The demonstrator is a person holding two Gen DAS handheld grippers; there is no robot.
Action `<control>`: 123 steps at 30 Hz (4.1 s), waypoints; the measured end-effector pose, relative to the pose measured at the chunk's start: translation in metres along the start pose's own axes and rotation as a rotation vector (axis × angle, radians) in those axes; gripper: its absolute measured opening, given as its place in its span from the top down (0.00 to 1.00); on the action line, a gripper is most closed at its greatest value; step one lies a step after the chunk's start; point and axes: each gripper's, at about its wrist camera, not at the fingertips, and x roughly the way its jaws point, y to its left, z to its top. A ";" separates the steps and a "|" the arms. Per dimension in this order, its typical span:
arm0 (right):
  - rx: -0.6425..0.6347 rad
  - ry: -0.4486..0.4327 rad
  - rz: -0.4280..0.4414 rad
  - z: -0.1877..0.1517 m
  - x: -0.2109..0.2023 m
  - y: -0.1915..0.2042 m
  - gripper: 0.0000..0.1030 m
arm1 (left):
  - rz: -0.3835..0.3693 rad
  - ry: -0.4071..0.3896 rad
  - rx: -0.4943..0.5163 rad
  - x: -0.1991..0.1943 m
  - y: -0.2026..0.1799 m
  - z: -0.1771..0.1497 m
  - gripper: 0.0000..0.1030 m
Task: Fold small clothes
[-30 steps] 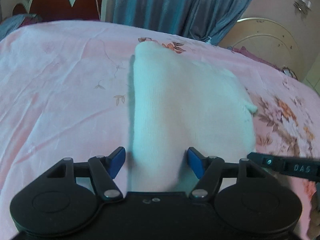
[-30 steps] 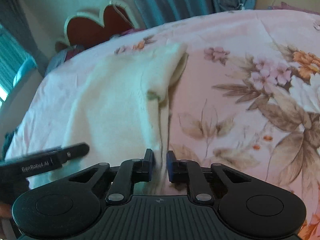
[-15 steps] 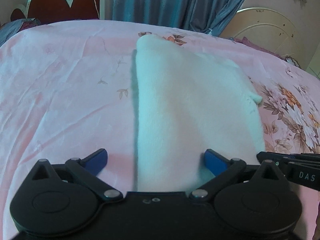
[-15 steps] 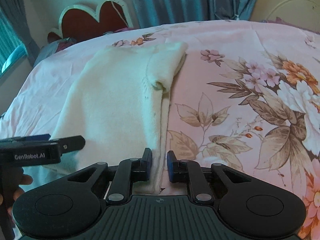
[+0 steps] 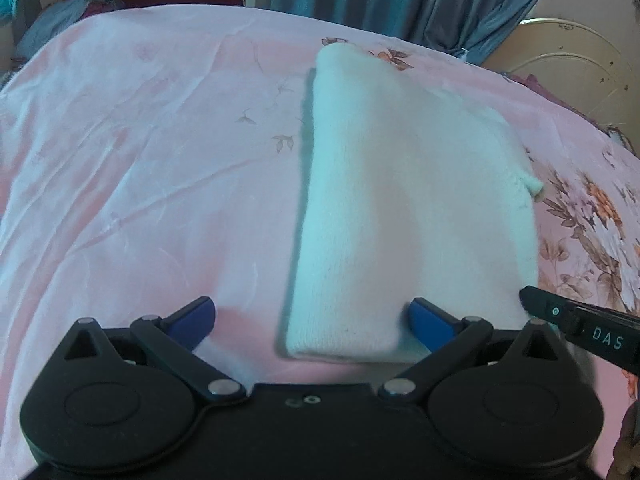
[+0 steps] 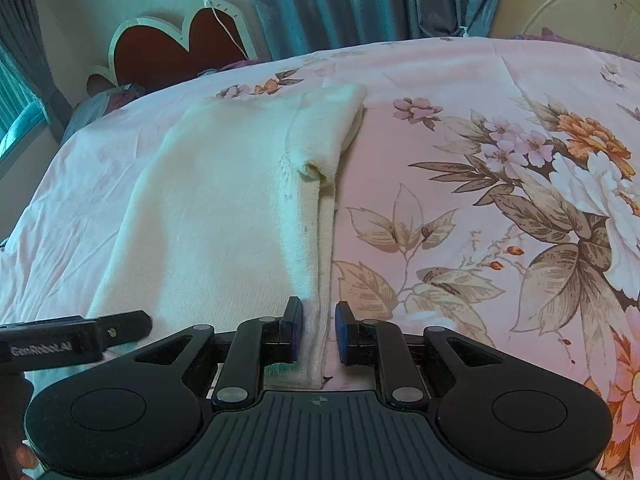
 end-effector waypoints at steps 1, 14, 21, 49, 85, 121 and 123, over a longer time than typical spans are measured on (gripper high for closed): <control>-0.005 -0.004 -0.009 0.000 -0.001 0.002 0.84 | -0.002 -0.007 -0.007 -0.001 0.000 -0.001 0.01; 0.049 -0.055 -0.047 -0.003 -0.025 0.001 0.49 | 0.007 -0.003 -0.043 -0.004 -0.001 0.002 0.01; 0.011 -0.075 0.050 -0.026 -0.086 0.007 0.19 | 0.078 -0.088 -0.005 -0.065 -0.013 -0.020 0.02; -0.131 -0.419 -0.026 -0.123 -0.342 0.048 0.00 | 0.120 -0.348 0.049 -0.312 -0.057 -0.153 0.00; -0.135 -0.418 -0.009 -0.126 -0.343 0.047 0.00 | 0.123 -0.364 0.030 -0.326 -0.042 -0.153 0.00; -0.142 -0.407 0.001 -0.123 -0.331 0.049 0.00 | 0.116 -0.348 0.024 -0.317 -0.043 -0.147 0.00; -0.141 -0.403 0.000 -0.123 -0.329 0.048 0.00 | 0.105 -0.343 0.025 -0.313 -0.044 -0.145 0.01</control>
